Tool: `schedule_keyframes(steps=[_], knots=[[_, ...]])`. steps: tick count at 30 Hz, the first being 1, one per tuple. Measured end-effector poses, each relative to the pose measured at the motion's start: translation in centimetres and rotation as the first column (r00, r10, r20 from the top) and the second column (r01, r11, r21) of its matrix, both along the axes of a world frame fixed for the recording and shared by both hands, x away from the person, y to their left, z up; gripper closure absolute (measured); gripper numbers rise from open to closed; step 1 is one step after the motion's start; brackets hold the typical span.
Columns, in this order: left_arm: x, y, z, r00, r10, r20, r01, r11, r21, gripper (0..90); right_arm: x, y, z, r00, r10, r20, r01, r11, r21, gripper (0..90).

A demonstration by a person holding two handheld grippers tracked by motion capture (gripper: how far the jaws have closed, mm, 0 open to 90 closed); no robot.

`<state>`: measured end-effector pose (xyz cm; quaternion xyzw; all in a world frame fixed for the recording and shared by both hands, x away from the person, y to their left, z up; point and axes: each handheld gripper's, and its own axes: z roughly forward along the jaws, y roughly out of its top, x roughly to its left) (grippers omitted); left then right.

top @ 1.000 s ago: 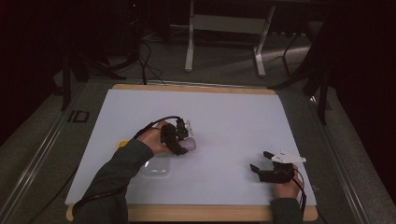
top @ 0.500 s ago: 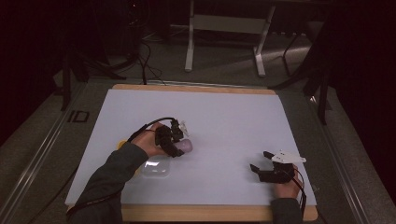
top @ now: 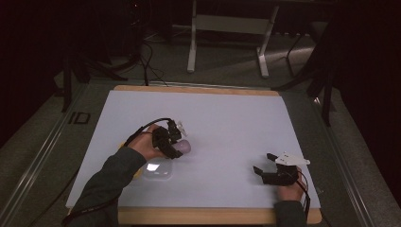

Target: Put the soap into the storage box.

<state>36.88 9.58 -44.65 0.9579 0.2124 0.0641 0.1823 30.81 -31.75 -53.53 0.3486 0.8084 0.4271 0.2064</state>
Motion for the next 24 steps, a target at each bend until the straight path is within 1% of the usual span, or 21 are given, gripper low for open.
schedule_keyframes(steps=[4, 6, 10, 13, 14, 17, 21, 22, 24], knots=[[-0.1, 0.2, 0.2, 0.9998, 0.022, 0.001, -0.022, 0.9997, -0.011, 49.0, 0.0, 0.0, 0.0, 1.0, -0.001, -0.001, 0.001, 1.0, 0.002, 18.9], [-0.1, 0.4, 0.5, 0.9994, 0.033, -0.006, -0.033, 0.9992, -0.023, 49.0, 0.0, 0.0, 0.0, 1.0, -0.001, -0.001, 0.001, 1.0, 0.002, 18.9], [-0.2, 0.6, 0.8, 0.9983, 0.059, 0.003, -0.059, 0.9978, -0.031, 49.0, 0.0, 0.0, 0.0, 1.0, -0.001, -0.001, 0.001, 1.0, 0.002, 18.9], [-0.2, 0.9, 0.9, 0.9978, 0.066, -0.006, -0.066, 0.997, -0.039, 49.0, 0.0, 0.0, 0.0, 1.0, 0.0, -0.001, 0.0, 1.0, 0.003, 18.9], [-0.2, 1.0, 0.9, 0.9972, 0.075, -0.008, -0.075, 0.9961, -0.047, 49.0, 0.0, 0.0, 0.0, 1.0, 0.0, -0.001, 0.0, 1.0, 0.003, 18.9], [-0.3, 1.3, 1.1, 0.9959, 0.09, -0.006, -0.09, 0.9946, -0.05, 49.0, 0.0, 0.0, 0.0, 1.0, 0.0, -0.001, 0.0, 1.0, 0.003, 18.9], [-0.3, 1.7, 1.2, 0.994, 0.109, -0.014, -0.109, 0.9925, -0.054, 49.0, 0.0, 0.0, 0.0, 1.0, 0.001, 0.0, -0.001, 1.0, 0.002, 18.9], [-0.3, 1.8, 1.2, 0.9924, 0.123, -0.01, -0.123, 0.9906, -0.06, 49.0, 0.0, 0.0, 0.0, 1.0, 0.001, 0.001, -0.001, 1.0, 0.002, 18.9], [-0.3, 2.0, 1.2, 0.991, 0.133, -0.012, -0.134, 0.9893, -0.058, 49.0, 0.0, 0.0, 0.0, 1.0, 0.0, 0.002, 0.0, 1.0, 0.003, 18.9]])
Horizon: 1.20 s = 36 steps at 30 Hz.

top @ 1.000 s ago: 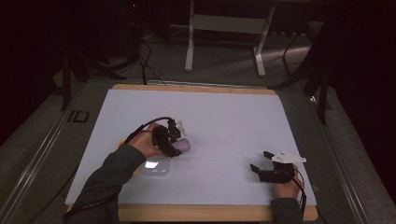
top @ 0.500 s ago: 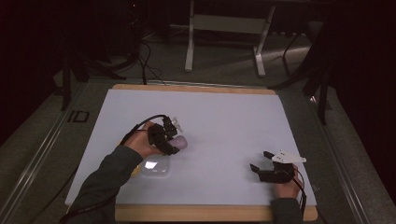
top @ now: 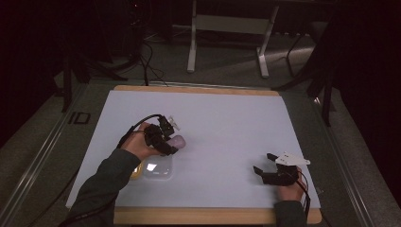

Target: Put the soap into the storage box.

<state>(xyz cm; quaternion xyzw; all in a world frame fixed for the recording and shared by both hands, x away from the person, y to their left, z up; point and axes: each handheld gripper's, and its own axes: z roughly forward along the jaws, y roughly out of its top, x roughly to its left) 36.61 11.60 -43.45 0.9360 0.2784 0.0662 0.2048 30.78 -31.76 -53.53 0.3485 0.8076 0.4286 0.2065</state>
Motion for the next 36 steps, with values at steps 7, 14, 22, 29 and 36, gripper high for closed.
schedule_keyframes(steps=[7, 14, 22, 29, 36], knots=[[-0.2, 0.8, -0.2, 0.999, 0.045, -0.004, -0.045, 0.999, 0.002, 49.0, 0.0, 0.0, 0.0, 1.0, 0.0, 0.0, 0.0, 1.0, -0.002, 18.9], [-0.3, 1.5, -0.4, 0.9944, 0.105, 0.004, -0.105, 0.9943, 0.015, 49.0, 0.0, 0.0, 0.0, 1.0, 0.001, 0.001, -0.001, 1.0, -0.004, 18.9], [-0.5, 2.5, -0.5, 0.9894, 0.145, -0.002, -0.145, 0.9894, 0.013, 49.0, 0.0, 0.0, 0.0, 1.0, 0.0, 0.001, 0.0, 1.0, -0.005, 18.9], [-0.7, 3.2, -0.6, 0.9851, 0.172, -0.005, -0.172, 0.985, 0.015, 49.0, 0.0, 0.1, 0.0, 1.0, 0.0, 0.0, 0.0, 1.0, -0.008, 18.9], [-0.9, 3.9, -0.8, 0.9817, 0.19, -0.01, -0.19, 0.9817, 0.006, 49.0, 0.0, 0.1, 0.0, 1.0, 0.002, 0.002, -0.002, 1.0, -0.016, 18.9]])
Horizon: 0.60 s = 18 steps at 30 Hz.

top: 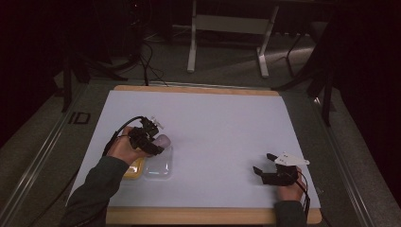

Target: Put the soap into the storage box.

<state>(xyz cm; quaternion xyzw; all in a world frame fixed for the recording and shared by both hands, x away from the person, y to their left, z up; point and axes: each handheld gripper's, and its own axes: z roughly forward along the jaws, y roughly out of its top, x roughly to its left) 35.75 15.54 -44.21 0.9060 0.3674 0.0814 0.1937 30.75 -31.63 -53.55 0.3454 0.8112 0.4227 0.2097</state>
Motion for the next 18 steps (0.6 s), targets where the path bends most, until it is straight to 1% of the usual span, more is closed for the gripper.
schedule_keyframes(steps=[7, 9, 15, 16, 18], knots=[[-0.1, 0.5, -0.2, 0.9998, 0.017, -0.002, -0.017, 0.9998, -0.002, 49.0, 0.0, 0.0, 0.0, 1.0, 0.0, 0.0, 0.0, 1.0, 0.0, 18.9], [-0.1, 0.9, -0.3, 0.9996, 0.03, -0.003, -0.03, 0.9995, -0.011, 49.0, 0.0, 0.0, 0.0, 1.0, 0.0, 0.0, 0.0, 1.0, -0.001, 18.9], [-0.1, 1.6, -0.4, 0.9988, 0.049, -0.002, -0.049, 0.9988, -0.005, 49.0, 0.0, 0.0, 0.0, 1.0, 0.0, 0.0, 0.0, 1.0, -0.001, 18.9], [-0.2, 1.9, -0.4, 0.9981, 0.061, -0.004, -0.061, 0.9981, -0.008, 49.0, 0.0, 0.0, 0.0, 1.0, 0.0, 0.0, 0.0, 1.0, -0.001, 18.9], [-0.2, 2.1, -0.4, 0.998, 0.062, -0.005, -0.062, 0.998, -0.008, 49.0, 0.0, 0.0, 0.0, 1.0, 0.0, 0.0, 0.0, 1.0, -0.001, 18.9]])
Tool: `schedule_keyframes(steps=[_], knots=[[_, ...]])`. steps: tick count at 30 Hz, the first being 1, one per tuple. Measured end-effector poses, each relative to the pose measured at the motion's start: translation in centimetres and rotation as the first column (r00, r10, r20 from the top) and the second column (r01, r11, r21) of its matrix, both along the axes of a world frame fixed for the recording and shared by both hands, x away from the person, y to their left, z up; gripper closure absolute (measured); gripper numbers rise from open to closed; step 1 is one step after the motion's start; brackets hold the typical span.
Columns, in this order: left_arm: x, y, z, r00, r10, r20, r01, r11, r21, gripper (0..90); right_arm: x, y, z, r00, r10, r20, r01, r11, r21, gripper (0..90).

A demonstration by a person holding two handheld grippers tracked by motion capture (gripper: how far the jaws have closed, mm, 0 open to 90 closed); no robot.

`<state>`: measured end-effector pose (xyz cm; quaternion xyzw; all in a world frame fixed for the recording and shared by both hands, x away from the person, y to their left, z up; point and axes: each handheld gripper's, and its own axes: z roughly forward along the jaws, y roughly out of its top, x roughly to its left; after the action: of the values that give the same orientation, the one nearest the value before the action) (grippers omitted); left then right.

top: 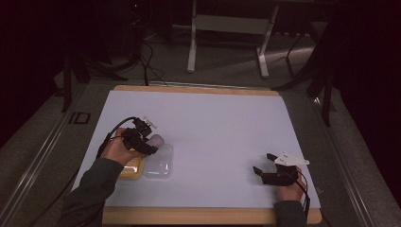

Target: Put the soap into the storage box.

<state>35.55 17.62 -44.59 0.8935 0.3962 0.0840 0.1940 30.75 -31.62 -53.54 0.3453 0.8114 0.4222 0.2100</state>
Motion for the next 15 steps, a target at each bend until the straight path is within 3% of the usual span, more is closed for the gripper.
schedule_keyframes(steps=[12, 15], knots=[[-0.1, 1.5, -0.1, 0.9976, 0.07, 0.001, -0.07, 0.9976, 0.003, 49.0, 0.0, 0.0, 0.0, 1.0, 0.0, 0.0, 0.0, 1.0, -0.001, 18.9], [-0.3, 1.8, -0.1, 0.9959, 0.086, 0.026, -0.087, 0.996, 0.02, 49.0, 0.0, 0.0, 0.0, 1.0, 0.0, 0.0, 0.0, 1.0, -0.001, 18.9]])
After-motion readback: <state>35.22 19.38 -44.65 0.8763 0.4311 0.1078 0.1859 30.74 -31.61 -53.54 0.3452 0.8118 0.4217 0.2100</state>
